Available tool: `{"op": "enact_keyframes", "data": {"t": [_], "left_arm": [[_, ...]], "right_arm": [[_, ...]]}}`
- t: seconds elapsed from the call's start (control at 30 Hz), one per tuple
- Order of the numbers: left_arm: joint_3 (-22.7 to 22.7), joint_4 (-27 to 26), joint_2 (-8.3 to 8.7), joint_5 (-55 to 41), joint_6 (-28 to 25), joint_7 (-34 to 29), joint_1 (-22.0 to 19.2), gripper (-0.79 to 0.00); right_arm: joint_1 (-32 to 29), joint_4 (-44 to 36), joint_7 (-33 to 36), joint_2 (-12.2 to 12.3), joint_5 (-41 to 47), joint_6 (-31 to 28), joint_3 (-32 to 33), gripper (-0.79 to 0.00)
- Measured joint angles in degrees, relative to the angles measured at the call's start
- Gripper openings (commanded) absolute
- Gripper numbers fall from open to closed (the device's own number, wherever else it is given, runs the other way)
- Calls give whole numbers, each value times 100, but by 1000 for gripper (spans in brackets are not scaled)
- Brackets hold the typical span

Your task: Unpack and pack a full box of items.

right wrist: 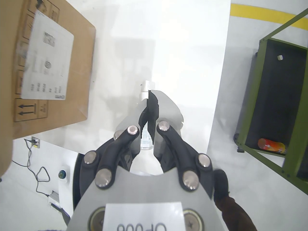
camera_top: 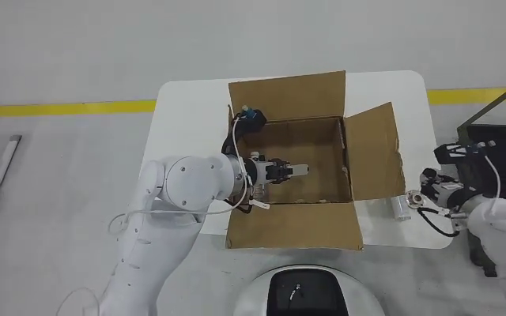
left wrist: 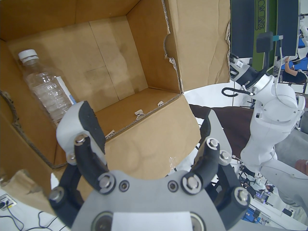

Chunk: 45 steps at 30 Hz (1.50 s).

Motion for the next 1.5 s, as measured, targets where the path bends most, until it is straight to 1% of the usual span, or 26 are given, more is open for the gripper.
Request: {"op": "enact_keyframes", "data": {"t": [0.1, 0.2, 0.33, 0.57, 0.87, 1.1, 1.27, 1.33, 1.5], "left_arm": [[-2, -23, 9, -8, 8, 9, -1, 0], [-3, -24, 9, -8, 9, 7, -2, 0], [-3, -24, 9, -8, 9, 7, -2, 0], [-3, -24, 9, -8, 8, 7, -2, 0], [-3, -24, 9, -8, 8, 7, -2, 0], [-3, -24, 9, -8, 8, 7, -2, 0], [-3, -24, 9, -8, 8, 7, -2, 0], [-3, -24, 9, -8, 8, 7, -2, 0], [-3, -24, 9, -8, 8, 7, -2, 0]], "right_arm": [[55, 78, 133, 1, -382, 111, -263, -483], [146, 181, 300, -2, -583, 198, -469, -453], [284, 332, 425, -15, -733, 265, -736, -440], [475, 718, 439, -43, -813, 309, -1053, -419], [597, 1022, 439, -75, -868, 300, -1320, -409], [678, 1137, 491, -88, -912, 277, -1407, -394], [753, 1239, 516, -99, -975, 251, -1495, -345], [781, 1279, 520, -104, -989, 251, -1527, -342], [863, 1395, 544, -118, -1017, 255, -1599, -296]]}}
